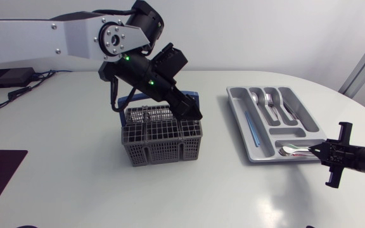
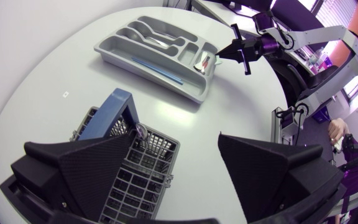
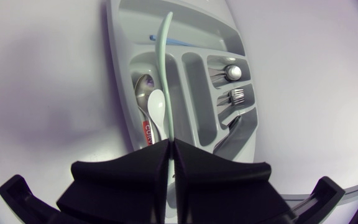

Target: Unload the cutlery basket into the drawer organizer.

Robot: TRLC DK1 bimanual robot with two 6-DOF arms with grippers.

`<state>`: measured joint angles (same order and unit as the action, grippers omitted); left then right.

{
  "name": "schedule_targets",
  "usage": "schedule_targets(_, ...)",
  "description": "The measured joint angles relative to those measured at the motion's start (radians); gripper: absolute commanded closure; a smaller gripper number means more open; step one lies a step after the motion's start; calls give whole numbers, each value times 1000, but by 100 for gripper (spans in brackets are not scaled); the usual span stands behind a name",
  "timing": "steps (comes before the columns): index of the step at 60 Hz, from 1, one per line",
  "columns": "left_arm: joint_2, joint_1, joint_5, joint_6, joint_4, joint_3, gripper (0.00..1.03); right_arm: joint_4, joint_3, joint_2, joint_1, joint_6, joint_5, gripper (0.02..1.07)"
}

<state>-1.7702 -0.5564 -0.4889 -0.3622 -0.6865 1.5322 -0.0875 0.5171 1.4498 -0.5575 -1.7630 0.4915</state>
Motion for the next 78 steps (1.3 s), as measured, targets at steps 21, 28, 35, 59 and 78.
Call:
schedule_targets(21,0,-1,27,0,5,-2,4,-204,-57,17,43,-23,-85,98)
schedule_targets(28,2,-1,31,0,11,-10,4,-283,-76,49,60,-23,-110,82)
schedule_targets(35,16,-1,40,0,16,-27,4,-311,-99,57,61,-27,-124,35)
schedule_targets(59,36,-6,69,0,16,-52,4,-308,-109,11,45,-10,-111,17)
schedule_targets(78,42,-8,107,27,34,-62,4,-119,-16,-40,45,152,-26,14)
